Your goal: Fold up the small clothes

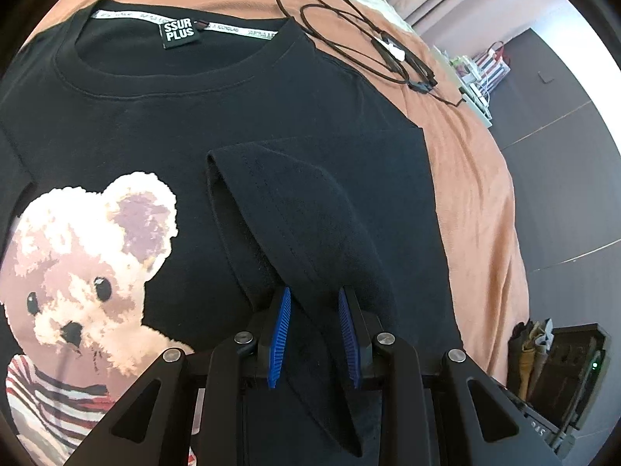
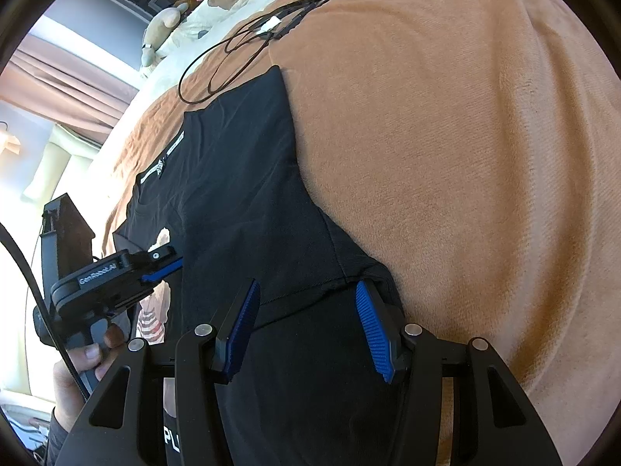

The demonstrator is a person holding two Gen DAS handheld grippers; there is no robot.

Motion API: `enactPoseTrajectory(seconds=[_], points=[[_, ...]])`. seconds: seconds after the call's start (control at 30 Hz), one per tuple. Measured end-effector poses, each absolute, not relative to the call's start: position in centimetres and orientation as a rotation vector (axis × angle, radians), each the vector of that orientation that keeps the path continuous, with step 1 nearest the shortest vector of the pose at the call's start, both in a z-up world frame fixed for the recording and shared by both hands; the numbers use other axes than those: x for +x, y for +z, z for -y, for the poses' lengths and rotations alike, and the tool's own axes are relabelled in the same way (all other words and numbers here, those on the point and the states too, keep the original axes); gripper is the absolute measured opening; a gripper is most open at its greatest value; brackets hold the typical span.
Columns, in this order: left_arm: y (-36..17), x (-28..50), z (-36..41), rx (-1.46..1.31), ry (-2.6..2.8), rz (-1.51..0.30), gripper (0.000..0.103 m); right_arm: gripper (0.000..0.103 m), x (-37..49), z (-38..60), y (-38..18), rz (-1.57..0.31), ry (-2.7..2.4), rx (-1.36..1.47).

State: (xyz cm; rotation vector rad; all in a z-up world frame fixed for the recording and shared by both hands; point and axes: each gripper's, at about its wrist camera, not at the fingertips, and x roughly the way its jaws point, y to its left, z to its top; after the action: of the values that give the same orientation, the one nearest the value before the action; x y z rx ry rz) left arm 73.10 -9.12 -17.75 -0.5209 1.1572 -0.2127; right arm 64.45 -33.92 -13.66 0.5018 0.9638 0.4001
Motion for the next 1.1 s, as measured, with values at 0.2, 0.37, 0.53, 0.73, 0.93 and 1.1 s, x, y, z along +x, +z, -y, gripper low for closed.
enactPoseTrajectory(seconds=[0.2,0.37,0.53,0.73,0.93,1.1], points=[[-17.6,73.2,9.0,-0.460,-0.180,-1.151,0.000,0.049,64.7,33.7,-13.5,-0.967,0.395,0.490],[-16.1,72.3,7.7,-0.451,-0.172,-1.115,0.000,0.049,64.7,33.7,-13.4,-0.970,0.391,0.487],[-15.5,72.1,6.7,-0.500,-0.184,-1.119,0.000,0.049,64.5,33.5,-12.9,-0.975,0.386,0.466],[-16.3,72.5,7.8,-0.543,-0.185,-1.181,0.001,0.050,64.5,33.4,-12.9,-0.977,0.396,0.449],[-16.8,72.8,9.3,-0.500,-0.178,-1.205,0.031,0.050,64.5,33.9,-13.0,-0.974,0.416,0.458],[-16.9,73.1,10.4,-0.447,-0.153,-1.215,0.035,0.050,63.7,34.8,-13.4,-0.951,0.441,0.502]])
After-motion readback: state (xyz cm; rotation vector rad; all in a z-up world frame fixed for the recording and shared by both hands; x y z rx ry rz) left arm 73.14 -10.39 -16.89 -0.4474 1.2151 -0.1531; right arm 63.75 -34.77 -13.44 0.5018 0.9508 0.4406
